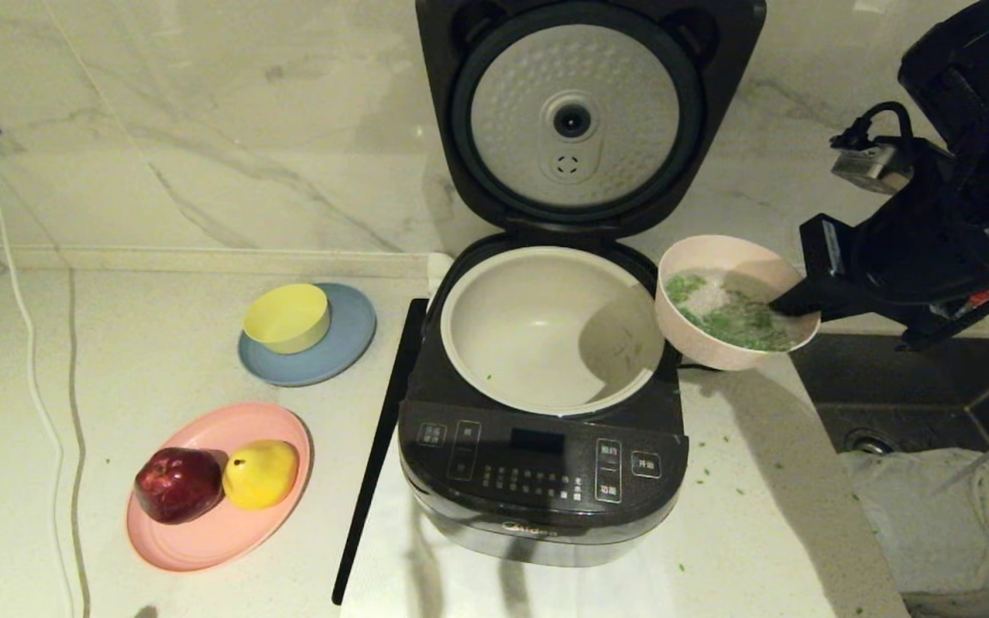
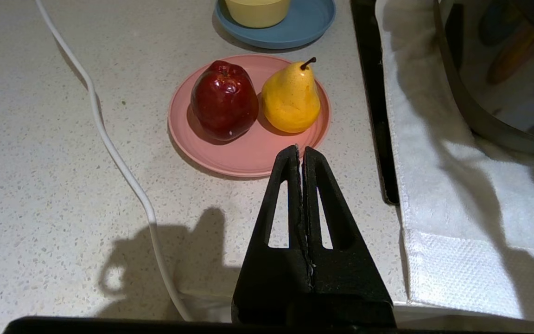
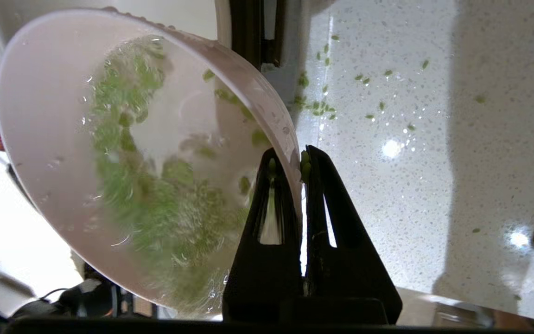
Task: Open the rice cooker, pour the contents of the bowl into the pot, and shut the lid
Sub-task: Pour the water from the bowl into the rice cooker
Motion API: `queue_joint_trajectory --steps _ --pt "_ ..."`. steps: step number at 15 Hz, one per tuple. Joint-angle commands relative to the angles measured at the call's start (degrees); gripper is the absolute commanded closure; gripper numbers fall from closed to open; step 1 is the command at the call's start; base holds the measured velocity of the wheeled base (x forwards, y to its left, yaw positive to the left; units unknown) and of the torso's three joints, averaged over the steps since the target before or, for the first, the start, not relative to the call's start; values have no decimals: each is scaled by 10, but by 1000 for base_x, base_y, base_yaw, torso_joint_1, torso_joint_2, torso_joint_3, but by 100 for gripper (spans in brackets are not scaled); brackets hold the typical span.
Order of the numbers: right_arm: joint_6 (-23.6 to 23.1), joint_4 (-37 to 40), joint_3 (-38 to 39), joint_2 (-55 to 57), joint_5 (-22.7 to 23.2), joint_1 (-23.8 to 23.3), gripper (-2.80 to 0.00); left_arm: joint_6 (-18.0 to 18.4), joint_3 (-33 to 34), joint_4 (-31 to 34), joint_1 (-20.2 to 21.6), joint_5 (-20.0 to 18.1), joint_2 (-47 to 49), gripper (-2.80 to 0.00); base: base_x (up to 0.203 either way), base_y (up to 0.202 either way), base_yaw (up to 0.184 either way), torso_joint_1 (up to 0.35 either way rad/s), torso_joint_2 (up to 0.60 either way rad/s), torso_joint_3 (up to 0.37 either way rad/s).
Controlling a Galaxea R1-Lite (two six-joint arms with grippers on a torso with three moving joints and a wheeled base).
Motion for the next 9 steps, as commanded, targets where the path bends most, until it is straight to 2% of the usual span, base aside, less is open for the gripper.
queue_joint_trajectory --steps 1,6,9 --pt "1 3 -3 11 -17 20 0 0 5 0 0 0 0 0 0 0 0 0 0 0" --pt "6 2 -3 15 -23 56 0 0 5 0 0 0 0 0 0 0 0 0 0 0" --pt "13 0 -3 17 -27 61 0 0 5 0 0 0 0 0 0 0 0 0 0 0"
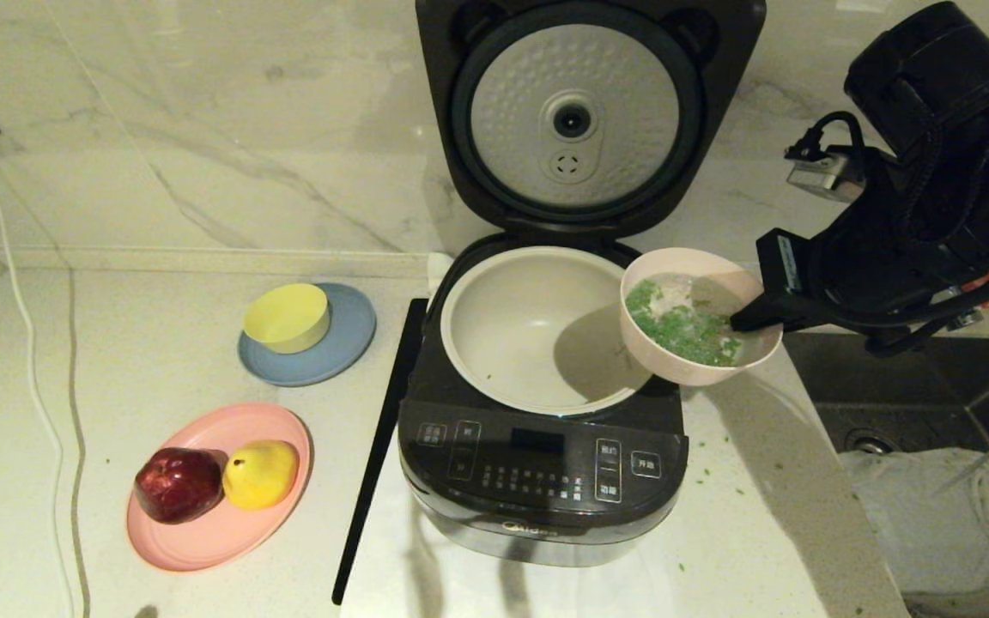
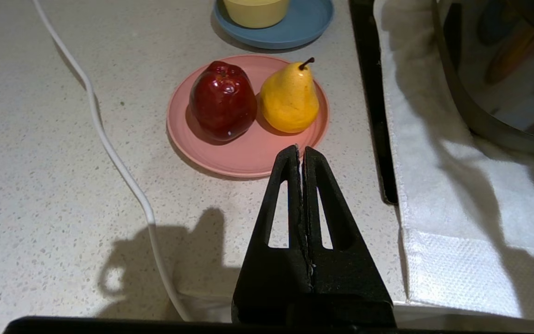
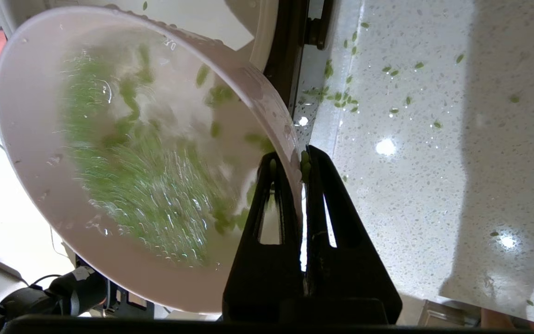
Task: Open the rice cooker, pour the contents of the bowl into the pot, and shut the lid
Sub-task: Pour the water from the bowl into the rice cooker
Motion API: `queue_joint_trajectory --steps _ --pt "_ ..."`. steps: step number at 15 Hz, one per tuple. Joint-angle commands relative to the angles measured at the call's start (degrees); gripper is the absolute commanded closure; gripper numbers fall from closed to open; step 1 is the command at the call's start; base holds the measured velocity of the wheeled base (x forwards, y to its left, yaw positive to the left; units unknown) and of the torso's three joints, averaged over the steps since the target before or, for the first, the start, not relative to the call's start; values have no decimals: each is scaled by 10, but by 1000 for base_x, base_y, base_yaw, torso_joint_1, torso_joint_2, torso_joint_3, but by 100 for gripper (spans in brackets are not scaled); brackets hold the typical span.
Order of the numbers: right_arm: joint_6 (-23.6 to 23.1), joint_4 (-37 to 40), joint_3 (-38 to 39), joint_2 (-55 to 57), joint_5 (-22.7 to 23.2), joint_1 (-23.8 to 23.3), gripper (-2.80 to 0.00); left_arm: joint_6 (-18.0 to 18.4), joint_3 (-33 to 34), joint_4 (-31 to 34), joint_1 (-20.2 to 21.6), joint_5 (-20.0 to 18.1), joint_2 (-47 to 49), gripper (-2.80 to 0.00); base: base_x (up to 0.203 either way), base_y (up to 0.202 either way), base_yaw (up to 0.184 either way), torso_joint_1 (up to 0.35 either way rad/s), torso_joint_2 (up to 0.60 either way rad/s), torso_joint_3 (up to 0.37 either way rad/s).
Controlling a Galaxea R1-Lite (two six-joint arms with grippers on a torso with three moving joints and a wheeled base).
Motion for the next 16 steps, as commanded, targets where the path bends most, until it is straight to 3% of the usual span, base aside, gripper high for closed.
queue_joint_trajectory --steps 1,12,16 --pt "2 1 0 7 -5 5 0 0 5 0 0 0 0 0 0 0 0 0 0 0" --pt "3 -55 0 48 -11 64 0 0 5 0 0 0 0 0 0 0 0 0 0 0" --pt "4 -75 0 74 -48 90 0 0 5 0 0 0 0 0 0 0 0 0 0 0"
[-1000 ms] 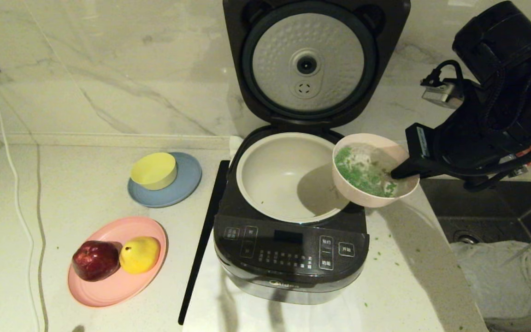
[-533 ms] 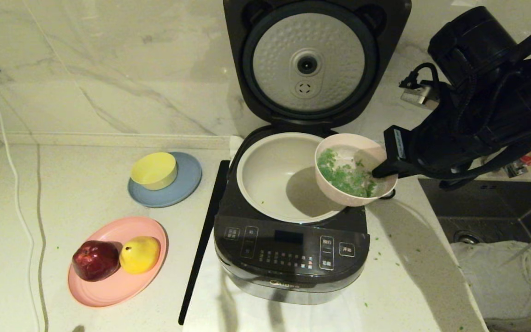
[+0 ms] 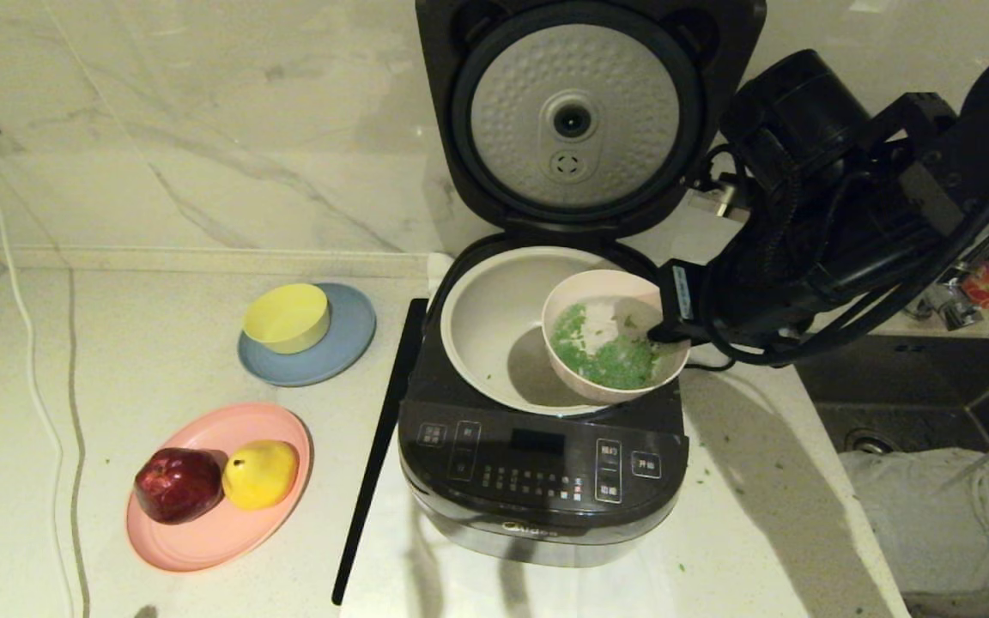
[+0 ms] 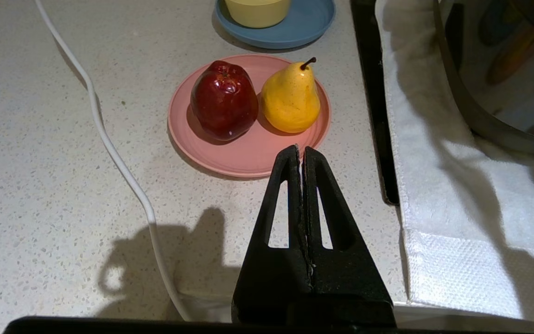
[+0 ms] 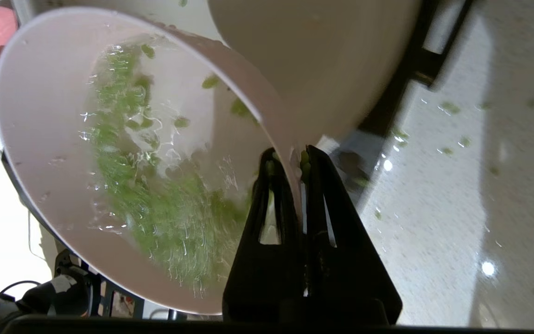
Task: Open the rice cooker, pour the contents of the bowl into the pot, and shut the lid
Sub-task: Pour the water from the bowl into the rice cooker
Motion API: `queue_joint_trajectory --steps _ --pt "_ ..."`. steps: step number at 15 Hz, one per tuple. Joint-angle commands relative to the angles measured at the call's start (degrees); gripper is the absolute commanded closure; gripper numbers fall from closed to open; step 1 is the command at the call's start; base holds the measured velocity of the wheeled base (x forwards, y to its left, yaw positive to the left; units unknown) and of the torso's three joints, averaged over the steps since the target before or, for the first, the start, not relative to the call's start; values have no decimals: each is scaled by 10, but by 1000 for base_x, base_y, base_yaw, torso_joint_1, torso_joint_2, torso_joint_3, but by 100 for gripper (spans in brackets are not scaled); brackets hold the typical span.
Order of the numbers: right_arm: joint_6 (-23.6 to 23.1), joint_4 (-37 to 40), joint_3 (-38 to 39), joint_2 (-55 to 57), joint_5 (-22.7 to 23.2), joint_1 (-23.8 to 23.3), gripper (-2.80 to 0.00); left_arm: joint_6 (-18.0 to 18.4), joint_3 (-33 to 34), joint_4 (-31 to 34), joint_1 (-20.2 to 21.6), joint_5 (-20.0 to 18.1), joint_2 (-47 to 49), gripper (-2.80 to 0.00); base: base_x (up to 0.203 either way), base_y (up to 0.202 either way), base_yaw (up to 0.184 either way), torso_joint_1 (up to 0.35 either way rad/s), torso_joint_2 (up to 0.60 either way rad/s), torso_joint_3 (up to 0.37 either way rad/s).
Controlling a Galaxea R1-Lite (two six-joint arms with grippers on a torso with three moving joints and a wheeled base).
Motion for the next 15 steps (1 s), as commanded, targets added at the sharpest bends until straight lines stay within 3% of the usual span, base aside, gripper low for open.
queue_joint_trajectory --steps 1,15 --pt "2 -7 0 18 -4 12 0 0 5 0 0 0 0 0 0 0 0 0 0 0" --pt "15 -51 -2 77 -44 38 0 0 5 0 0 0 0 0 0 0 0 0 0 0"
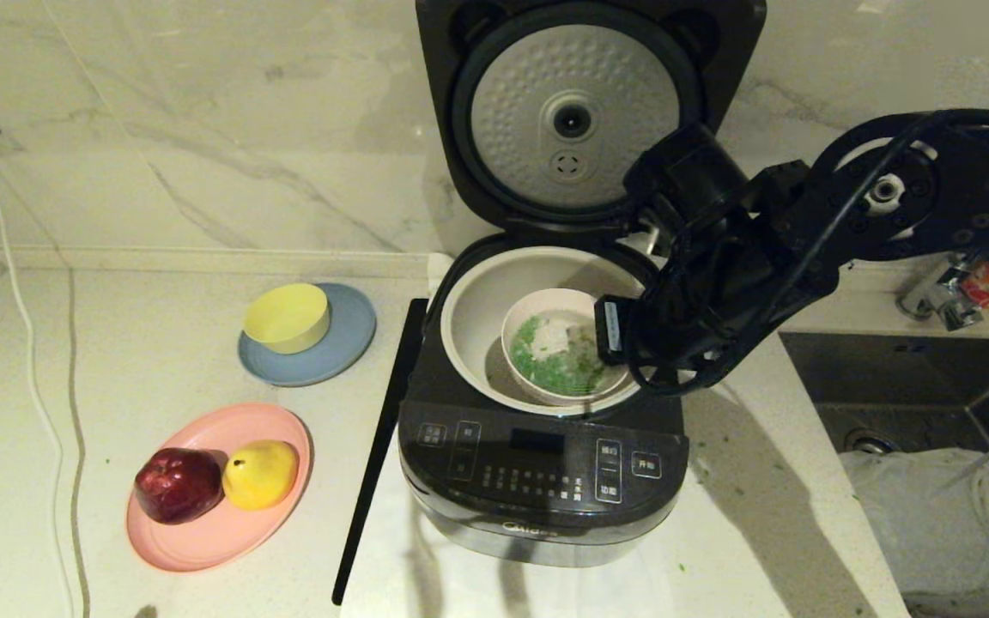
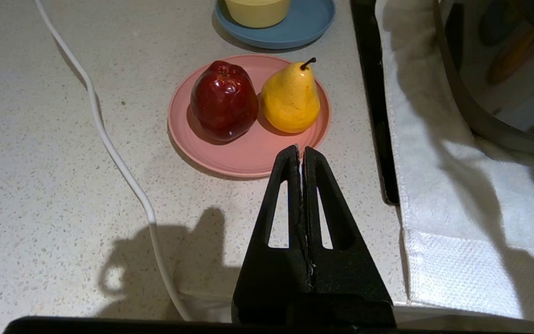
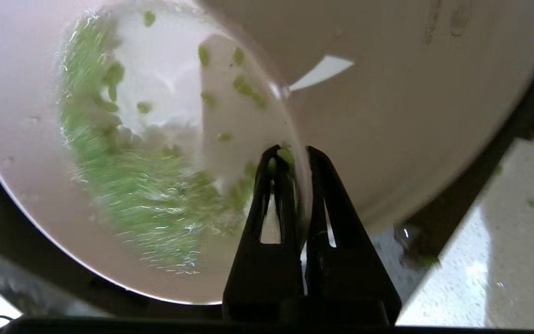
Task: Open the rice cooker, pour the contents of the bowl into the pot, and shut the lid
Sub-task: Pour the water from the bowl into the rice cooker
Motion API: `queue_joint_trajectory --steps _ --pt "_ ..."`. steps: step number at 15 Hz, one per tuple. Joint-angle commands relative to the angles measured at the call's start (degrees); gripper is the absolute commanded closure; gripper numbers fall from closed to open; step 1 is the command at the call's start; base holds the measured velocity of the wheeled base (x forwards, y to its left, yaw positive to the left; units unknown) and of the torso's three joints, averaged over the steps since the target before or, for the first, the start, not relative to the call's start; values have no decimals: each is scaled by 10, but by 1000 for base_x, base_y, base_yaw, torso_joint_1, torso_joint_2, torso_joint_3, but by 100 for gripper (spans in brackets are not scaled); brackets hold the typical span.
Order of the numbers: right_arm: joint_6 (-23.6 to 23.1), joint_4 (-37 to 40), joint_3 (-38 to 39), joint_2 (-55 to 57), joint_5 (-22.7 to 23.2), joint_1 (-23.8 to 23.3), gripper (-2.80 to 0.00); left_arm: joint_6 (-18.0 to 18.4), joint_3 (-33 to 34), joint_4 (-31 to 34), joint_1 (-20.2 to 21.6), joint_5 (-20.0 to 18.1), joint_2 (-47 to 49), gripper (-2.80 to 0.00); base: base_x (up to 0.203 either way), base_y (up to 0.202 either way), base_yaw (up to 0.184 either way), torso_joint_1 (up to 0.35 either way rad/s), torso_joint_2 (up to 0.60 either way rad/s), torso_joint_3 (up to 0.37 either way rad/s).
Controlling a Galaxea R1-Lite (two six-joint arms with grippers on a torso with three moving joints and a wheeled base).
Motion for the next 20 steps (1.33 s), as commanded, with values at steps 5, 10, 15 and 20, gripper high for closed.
queue_joint_trajectory --steps 5,10,15,20 --pt "16 -45 0 7 -10 0 0 -1 5 0 0 0 0 0 0 0 0 0 0 0" --pt "17 -70 1 25 -87 1 0 0 5 1 0 0 0 0 0 0 0 0 0 0" --pt "18 -122 17 24 -173 2 0 0 5 0 0 0 0 0 0 0 0 0 0 0" --pt "5 -297 142 6 -241 22 0 0 5 0 0 0 0 0 0 0 0 0 0 0"
